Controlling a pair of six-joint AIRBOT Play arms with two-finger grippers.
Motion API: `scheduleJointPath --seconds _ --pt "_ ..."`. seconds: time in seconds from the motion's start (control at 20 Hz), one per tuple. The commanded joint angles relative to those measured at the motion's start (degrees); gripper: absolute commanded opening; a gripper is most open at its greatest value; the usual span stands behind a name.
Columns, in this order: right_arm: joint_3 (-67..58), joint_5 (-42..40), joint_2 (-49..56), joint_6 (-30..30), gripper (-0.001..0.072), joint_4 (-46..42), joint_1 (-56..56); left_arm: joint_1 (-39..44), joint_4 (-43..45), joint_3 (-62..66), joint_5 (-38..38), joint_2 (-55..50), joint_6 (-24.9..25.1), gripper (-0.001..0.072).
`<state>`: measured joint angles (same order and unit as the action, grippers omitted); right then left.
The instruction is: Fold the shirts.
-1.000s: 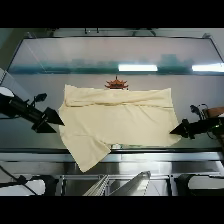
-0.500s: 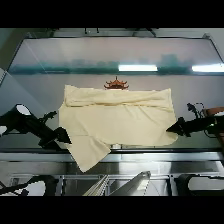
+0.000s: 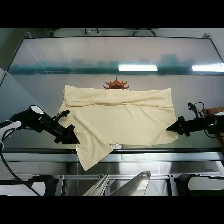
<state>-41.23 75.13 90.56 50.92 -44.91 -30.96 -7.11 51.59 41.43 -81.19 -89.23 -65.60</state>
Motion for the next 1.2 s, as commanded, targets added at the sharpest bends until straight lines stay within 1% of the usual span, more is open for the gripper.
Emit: scheduleJointPath --seconds 0.0,0.1,0.2,0.3,0.4,0.5,0.65,0.7,0.8,1.0,1.15 --pt "-0.1 2.4 -1.2 2.0 0.0016 -0.4 -3.0 -4.3 3.0 0.1 -5.6 4.7 -0.2 0.0015" --pt "-0.1 3.6 -1.8 3.9 0.0017 -0.4 -6.1 -9.7 3.4 0.1 -7.4 9.7 -1.0 0.0023" --pt "-0.1 5.2 -2.3 4.5 0.0017 -0.3 -8.2 -14.6 3.4 0.1 -9.6 14.1 -1.0 0.0023" --pt "-0.1 5.6 -3.0 4.9 0.0017 -0.2 -8.4 -17.5 3.3 0.1 -10.5 17.3 -1.2 0.0024" --pt "-0.1 6.6 -3.5 4.9 0.0016 0.7 -8.3 -18.4 3.3 0.2 -10.5 19.5 -1.4 0.0024" --pt "-0.5 7.6 -4.6 4.6 0.0017 4.6 -8.3 -18.9 1.8 0.4 -10.3 20.9 -1.4 0.0024" --pt "-2.5 10.3 -5.9 2.0 0.0017 15.6 -7.4 -18.0 -3.6 3.1 -10.2 20.9 -1.3 0.0024" --pt "-3.8 10.4 -6.0 2.0 0.0017 16.7 -6.3 -17.2 -4.3 5.2 -10.1 20.2 -1.3 0.0024" --pt "-6.9 7.8 -5.8 2.1 0.0017 16.9 -2.8 -15.0 -5.3 11.0 -10.2 17.3 -2.0 0.0024" --pt "-13.6 -4.5 -4.8 4.6 0.0016 17.6 3.4 -10.9 -5.3 25.6 -8.4 7.7 -5.5 0.0024" --pt "-19.1 -10.8 -1.2 5.6 0.0017 17.8 6.2 -8.6 -5.2 38.5 -7.3 -1.5 -7.0 0.0024"
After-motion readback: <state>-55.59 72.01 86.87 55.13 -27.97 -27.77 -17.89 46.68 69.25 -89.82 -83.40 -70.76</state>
